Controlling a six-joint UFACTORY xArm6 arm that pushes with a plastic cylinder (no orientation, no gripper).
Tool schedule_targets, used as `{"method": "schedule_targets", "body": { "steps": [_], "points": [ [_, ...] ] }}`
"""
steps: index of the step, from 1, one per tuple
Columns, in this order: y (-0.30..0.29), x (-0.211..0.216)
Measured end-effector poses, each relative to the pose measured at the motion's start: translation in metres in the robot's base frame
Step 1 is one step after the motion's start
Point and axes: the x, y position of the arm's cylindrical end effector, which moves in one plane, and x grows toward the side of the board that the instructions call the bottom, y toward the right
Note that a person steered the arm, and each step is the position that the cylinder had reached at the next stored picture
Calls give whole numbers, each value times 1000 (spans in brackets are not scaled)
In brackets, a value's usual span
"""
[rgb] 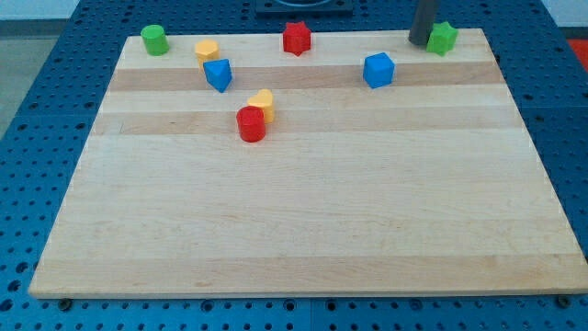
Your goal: Keep your hand in between the blue triangle and red star
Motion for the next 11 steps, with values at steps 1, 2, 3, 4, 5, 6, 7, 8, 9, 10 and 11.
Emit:
{"method": "schedule_targets", "body": {
  "steps": [1, 2, 3, 4, 5, 6, 7, 8, 9, 10, 11],
  "points": [
    [0, 0],
    [-2, 0],
    [-2, 0],
    [-11, 0],
    [-32, 1],
    [-48, 6],
    [-49, 16],
    [-57, 25],
    [-78, 36],
    [-102, 49],
    [-132, 51]
  ]
}}
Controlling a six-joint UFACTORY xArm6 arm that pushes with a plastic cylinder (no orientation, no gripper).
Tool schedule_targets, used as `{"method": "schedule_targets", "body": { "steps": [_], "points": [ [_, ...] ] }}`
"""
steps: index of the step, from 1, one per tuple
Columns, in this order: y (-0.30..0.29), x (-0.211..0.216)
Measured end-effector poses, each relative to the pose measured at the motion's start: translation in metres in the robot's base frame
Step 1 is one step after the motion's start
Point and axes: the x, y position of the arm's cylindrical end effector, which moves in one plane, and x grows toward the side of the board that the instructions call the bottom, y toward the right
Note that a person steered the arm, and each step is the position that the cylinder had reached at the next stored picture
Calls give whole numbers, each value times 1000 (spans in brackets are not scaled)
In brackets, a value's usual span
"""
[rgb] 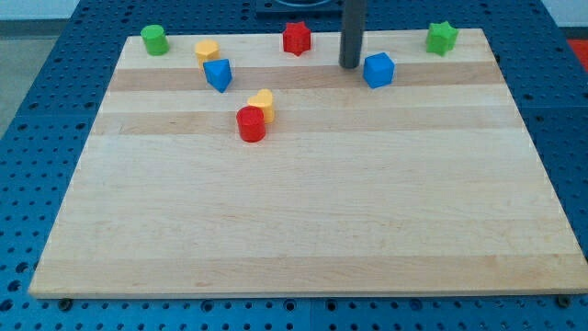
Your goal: Keep your hand in between the blue triangle and red star
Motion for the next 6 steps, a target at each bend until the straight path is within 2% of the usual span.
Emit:
{"method": "schedule_targets", "body": {
  "steps": [4, 6],
  "points": [
    [-117, 0],
    [-145, -5]
  ]
}}
